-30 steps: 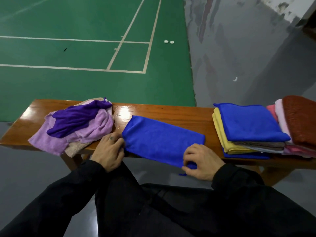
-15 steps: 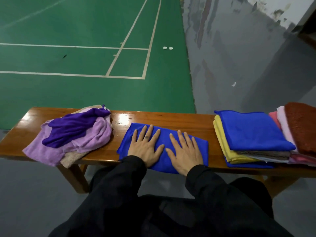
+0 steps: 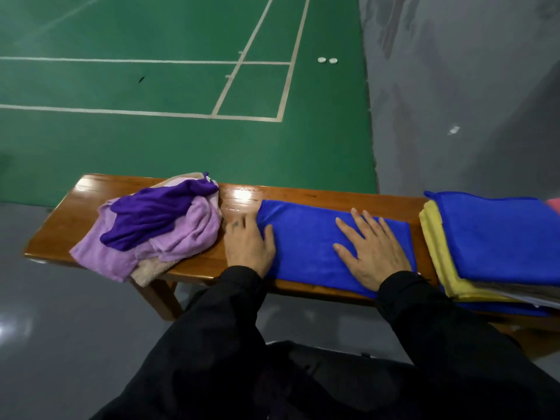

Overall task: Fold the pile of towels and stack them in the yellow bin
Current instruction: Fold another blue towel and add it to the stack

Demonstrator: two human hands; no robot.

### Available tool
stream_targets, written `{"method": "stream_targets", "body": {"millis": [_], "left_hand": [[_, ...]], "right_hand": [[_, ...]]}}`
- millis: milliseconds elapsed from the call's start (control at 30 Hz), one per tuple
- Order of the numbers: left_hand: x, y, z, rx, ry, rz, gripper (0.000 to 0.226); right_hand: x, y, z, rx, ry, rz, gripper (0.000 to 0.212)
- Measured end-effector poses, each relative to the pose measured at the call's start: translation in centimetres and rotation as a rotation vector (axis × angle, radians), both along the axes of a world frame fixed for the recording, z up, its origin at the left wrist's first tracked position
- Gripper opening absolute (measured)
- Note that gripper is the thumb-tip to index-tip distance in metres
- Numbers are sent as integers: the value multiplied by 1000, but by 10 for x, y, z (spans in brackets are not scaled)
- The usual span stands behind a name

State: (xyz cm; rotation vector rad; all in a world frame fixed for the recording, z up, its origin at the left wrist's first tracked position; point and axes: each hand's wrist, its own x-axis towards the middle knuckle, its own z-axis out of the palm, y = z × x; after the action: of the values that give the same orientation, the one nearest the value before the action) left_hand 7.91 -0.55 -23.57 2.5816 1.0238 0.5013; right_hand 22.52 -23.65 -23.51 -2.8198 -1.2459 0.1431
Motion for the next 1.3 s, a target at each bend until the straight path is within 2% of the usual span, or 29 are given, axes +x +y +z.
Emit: {"method": "stream_targets", "body": {"millis": [67, 200, 333, 433, 567, 700, 767, 833, 900, 933, 967, 1033, 1133, 1300], "left_hand": [[-2, 10, 6, -111, 34, 89, 38], [5, 15, 18, -186, 66, 88, 29], [9, 18, 24, -250, 117, 67, 18], [9, 16, 30, -314, 52, 53, 6], [6, 14, 39, -382, -26, 140, 5], [1, 20, 35, -339, 1, 153, 12], [-2, 23, 31, -276, 46, 103, 23], [-3, 25, 25, -37, 112, 4, 41], [-2, 18, 19, 207, 108, -194, 49], [0, 11, 15, 267, 91, -316, 50], [3, 2, 11, 285, 105, -426, 54], [8, -18, 5, 209, 270, -508, 69], [15, -25, -4, 134, 457, -395, 82], [12, -35, -9, 121, 504, -372, 84]], "right_hand": [[-1, 0, -2, 4, -4, -3, 73], [-3, -1, 2, 41, -8, -13, 73], [-9, -5, 7, 163, -112, -16, 64], [-12, -5, 9, 215, -181, 6, 57], [-16, 0, 11, 182, -130, 43, 57], [-25, 0, 9, 67, 0, 81, 71], [-26, -3, 9, 48, 31, 96, 76], [-26, -4, 11, 90, 26, 85, 74], [-27, -5, 13, 165, 15, 44, 69], [-27, -6, 12, 166, 27, 24, 69], [-28, -7, 10, 131, 48, 11, 71], [-30, -10, 4, 30, 67, -5, 75], [-31, -13, 2, -22, 57, -1, 75], [-33, -23, 1, -50, 49, 0, 74]]}}
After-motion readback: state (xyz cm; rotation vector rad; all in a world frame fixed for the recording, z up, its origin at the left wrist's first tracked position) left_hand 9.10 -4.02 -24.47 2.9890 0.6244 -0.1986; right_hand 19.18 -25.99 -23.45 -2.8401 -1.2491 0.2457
